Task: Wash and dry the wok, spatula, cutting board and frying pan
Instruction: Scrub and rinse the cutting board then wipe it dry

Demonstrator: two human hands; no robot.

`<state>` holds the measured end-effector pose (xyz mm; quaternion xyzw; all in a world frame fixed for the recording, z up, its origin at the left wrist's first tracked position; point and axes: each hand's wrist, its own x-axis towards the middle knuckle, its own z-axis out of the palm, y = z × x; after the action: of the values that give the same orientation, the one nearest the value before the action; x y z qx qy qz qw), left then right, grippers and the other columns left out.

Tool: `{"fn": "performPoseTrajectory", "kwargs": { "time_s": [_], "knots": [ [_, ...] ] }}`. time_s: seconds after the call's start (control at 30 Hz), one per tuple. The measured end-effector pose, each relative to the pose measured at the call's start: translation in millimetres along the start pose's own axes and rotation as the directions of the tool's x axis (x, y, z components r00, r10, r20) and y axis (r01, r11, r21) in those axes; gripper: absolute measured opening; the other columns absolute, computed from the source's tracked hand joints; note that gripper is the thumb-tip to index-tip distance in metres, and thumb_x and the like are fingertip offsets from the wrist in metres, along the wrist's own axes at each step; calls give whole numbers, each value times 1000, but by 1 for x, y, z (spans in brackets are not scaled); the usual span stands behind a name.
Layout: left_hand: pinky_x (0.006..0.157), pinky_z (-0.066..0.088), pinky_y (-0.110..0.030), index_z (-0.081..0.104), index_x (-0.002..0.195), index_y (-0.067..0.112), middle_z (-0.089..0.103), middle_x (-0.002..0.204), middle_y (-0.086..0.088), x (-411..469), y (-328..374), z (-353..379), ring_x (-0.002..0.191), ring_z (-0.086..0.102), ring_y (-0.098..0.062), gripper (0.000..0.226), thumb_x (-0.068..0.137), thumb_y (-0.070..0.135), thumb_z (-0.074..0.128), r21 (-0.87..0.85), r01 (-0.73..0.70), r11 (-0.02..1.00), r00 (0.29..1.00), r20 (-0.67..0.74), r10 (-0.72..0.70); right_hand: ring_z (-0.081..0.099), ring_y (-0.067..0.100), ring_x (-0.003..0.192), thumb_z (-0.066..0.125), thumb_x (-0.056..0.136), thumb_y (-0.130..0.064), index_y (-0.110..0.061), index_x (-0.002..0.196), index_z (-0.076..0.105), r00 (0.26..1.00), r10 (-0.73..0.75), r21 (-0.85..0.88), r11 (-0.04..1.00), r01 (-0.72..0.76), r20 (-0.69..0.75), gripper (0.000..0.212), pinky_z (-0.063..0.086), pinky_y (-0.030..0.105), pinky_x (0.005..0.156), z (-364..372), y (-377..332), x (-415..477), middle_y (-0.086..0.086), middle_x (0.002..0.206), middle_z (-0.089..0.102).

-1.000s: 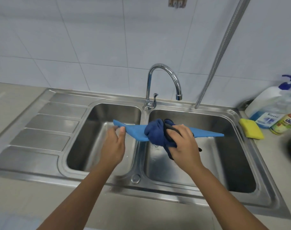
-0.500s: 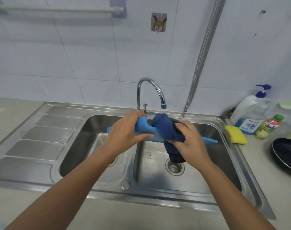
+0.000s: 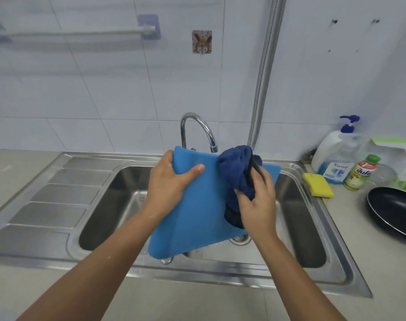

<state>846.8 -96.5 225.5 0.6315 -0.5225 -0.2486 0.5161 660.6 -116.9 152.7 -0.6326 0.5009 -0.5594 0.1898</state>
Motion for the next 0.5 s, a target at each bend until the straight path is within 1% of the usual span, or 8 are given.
{"fn": "performPoseTrajectory", "kwargs": {
  "time_s": [0.1, 0.13, 0.23, 0.3, 0.37, 0.43, 0.5],
  "knots": [
    [70, 56, -29, 63, 96, 21, 72, 90, 5, 0, -16, -16, 81, 69, -10, 34, 74, 38, 83, -125, 99, 987, 993, -50, -106, 41, 15, 129, 64, 83, -11, -26, 138, 49, 995, -5, 15, 1000, 3, 96, 59, 32, 25, 107, 17, -7, -13, -12, 141, 41],
    [70, 57, -32, 65, 99, 20, 73, 92, 4, -1, -23, -22, 82, 71, -13, 37, 72, 38, 83, -172, 134, 976, 988, -50, -145, 40, 15, 130, 64, 83, -10, -26, 139, 48, 992, -10, 6, 1000, 9, 125, 60, 31, 24, 107, 22, -9, -16, -12, 141, 41],
    [63, 58, -28, 65, 102, 15, 75, 92, 0, -4, -45, -36, 78, 72, -13, 34, 76, 27, 82, -297, 239, 924, 964, -39, -262, 39, 15, 129, 64, 81, -8, -26, 140, 47, 973, 8, -42, 999, 2, 231, 64, 28, 16, 100, 37, -17, -27, -11, 142, 40],
    [62, 57, -29, 65, 101, 14, 74, 92, -2, -8, -63, -43, 77, 72, -15, 31, 78, 25, 81, -315, 305, 899, 942, -39, -333, 38, 15, 129, 61, 81, -7, -28, 142, 44, 948, 55, -70, 997, -35, 313, 67, 29, 13, 95, 48, -21, -38, -15, 142, 37],
    [61, 57, -29, 65, 99, 14, 74, 90, -2, -11, -84, -51, 75, 71, -16, 28, 79, 25, 80, -327, 360, 874, 916, -57, -398, 35, 12, 130, 59, 83, -7, -31, 144, 39, 908, 126, -106, 990, -91, 399, 69, 32, 19, 92, 60, -23, -52, -20, 143, 32],
    [60, 57, -29, 65, 97, 14, 73, 88, -2, -13, -104, -61, 73, 71, -16, 26, 79, 26, 80, -336, 394, 855, 891, -87, -445, 32, 12, 133, 58, 84, -9, -33, 146, 34, 871, 169, -152, 982, -110, 461, 70, 35, 24, 91, 71, -22, -67, -18, 149, 28],
    [57, 55, -26, 66, 97, 14, 73, 88, -2, -13, -124, -72, 70, 70, -13, 25, 80, 27, 79, -326, 412, 851, 878, -108, -467, 30, 13, 134, 57, 85, -12, -36, 148, 27, 842, 190, -192, 976, -104, 506, 74, 39, 27, 93, 84, -21, -81, -16, 153, 23]
  ]
}}
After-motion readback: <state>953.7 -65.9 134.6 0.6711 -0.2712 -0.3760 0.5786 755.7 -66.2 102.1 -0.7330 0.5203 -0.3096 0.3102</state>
